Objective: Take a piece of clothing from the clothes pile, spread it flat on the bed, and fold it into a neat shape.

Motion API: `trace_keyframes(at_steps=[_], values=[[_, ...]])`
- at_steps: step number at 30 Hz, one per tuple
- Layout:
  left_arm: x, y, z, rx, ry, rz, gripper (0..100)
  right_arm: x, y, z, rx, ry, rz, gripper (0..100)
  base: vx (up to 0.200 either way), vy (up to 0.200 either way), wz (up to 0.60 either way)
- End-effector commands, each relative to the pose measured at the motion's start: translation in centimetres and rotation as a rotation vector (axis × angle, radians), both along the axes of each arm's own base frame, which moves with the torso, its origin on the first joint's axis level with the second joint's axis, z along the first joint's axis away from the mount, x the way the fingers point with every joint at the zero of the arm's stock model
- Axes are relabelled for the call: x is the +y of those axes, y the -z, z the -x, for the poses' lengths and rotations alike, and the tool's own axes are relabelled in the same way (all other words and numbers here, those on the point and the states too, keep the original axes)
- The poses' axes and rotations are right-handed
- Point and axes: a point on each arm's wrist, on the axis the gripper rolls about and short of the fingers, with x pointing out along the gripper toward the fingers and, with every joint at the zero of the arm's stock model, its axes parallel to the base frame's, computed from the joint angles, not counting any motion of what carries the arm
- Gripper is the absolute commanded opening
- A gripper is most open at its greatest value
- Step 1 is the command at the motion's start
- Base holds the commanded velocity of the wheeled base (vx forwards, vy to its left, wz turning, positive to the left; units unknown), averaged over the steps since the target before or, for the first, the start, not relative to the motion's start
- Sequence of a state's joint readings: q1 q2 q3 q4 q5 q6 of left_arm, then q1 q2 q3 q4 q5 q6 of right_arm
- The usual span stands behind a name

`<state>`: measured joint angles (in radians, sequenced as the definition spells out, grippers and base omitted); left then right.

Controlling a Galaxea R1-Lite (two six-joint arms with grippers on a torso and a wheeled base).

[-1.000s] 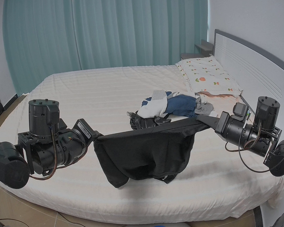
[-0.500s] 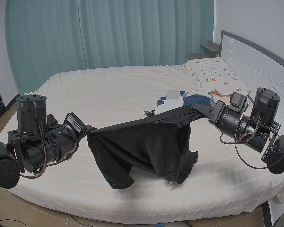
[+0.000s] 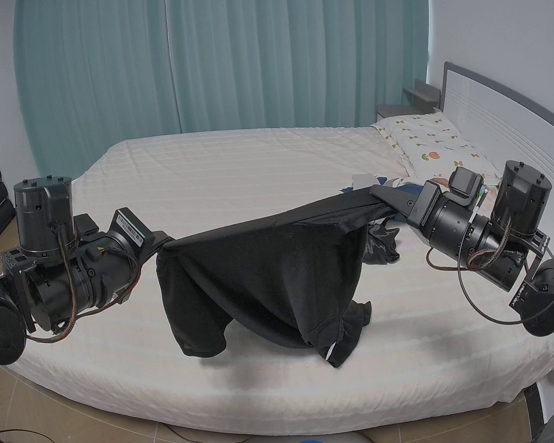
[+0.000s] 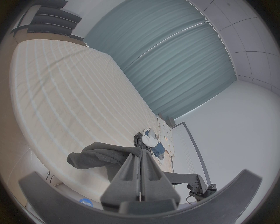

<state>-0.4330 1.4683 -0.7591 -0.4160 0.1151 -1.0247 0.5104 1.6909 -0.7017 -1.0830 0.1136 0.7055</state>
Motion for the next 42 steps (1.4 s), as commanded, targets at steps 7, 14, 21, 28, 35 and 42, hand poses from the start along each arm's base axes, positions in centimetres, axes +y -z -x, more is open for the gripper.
trace_keyframes(at_steps=[7,14,21,28,35,42], values=[[0.5,-0.5,0.6,-0.020,-0.011,0.009,0,0.0,-0.2,0.1,-0.017,-0.003,-0.008,0,0.000,0.200,0.00],[0.6,-0.4,0.8,-0.016,-0.011,0.007,0,0.7,-0.3,0.5,-0.021,-0.028,-0.009,0,0.000,0.200,0.00],[0.5,0.5,0.8,0.014,-0.003,-0.010,0,0.4,0.0,0.6,-0.008,-0.019,-0.005,0,0.000,0.171,0.00],[0.2,1.5,0.7,0.065,0.032,-0.021,0,0.0,1.1,0.9,0.029,-0.016,0.015,0,-0.057,0.000,0.00],[-0.7,2.0,1.7,0.111,0.082,-0.042,0,-0.5,1.8,1.7,0.057,-0.025,0.028,0,-0.200,0.000,0.00],[-1.1,1.2,3.5,0.114,0.137,-0.047,0,-1.7,0.7,4.3,0.025,-0.037,0.010,0,-0.200,0.000,0.00]])
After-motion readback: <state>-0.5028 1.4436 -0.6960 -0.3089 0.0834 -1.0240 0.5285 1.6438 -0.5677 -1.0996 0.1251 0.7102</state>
